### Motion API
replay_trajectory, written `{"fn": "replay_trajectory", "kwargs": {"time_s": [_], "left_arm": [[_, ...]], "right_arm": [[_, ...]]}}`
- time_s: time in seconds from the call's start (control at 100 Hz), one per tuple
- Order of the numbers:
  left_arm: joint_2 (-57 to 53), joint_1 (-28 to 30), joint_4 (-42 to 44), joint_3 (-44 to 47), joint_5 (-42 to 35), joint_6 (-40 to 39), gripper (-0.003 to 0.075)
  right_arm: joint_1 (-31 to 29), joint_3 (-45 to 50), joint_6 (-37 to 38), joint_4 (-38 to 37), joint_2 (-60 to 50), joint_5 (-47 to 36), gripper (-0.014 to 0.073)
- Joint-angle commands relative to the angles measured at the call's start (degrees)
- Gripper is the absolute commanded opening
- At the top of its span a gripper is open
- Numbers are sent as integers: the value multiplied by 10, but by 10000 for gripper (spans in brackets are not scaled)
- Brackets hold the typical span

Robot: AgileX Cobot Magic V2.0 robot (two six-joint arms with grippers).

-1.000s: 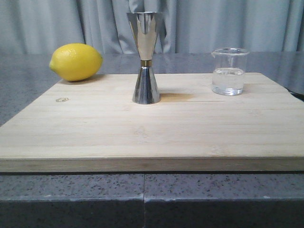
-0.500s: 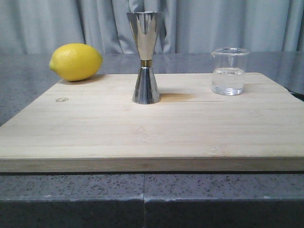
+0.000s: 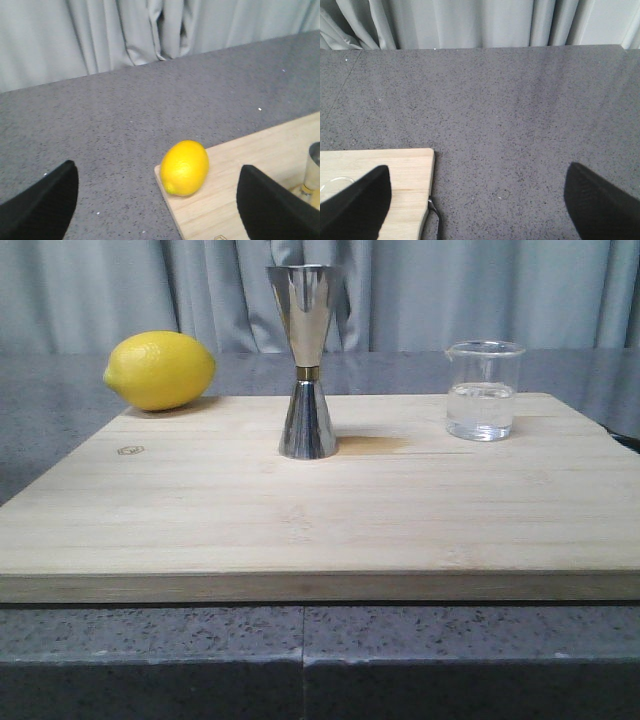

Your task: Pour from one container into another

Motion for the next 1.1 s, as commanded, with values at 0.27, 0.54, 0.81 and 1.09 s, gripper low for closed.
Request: {"fn": "replay_trajectory", "kwargs": {"time_s": [0.27, 0.54, 0.81, 1.09], "left_arm": [[52, -4, -282, 39, 96, 311, 565], [137, -4, -371, 46, 219, 451, 565], [226, -4, -430, 46, 308, 531, 565], [290, -44, -465, 46, 329, 602, 566]], "right_arm": [[1, -18, -5, -8, 1, -37, 648], [1, 3, -4, -8, 1, -35, 648], [1, 9, -4, -8, 1, -40, 648], [1, 9, -4, -8, 2, -42, 648]]}}
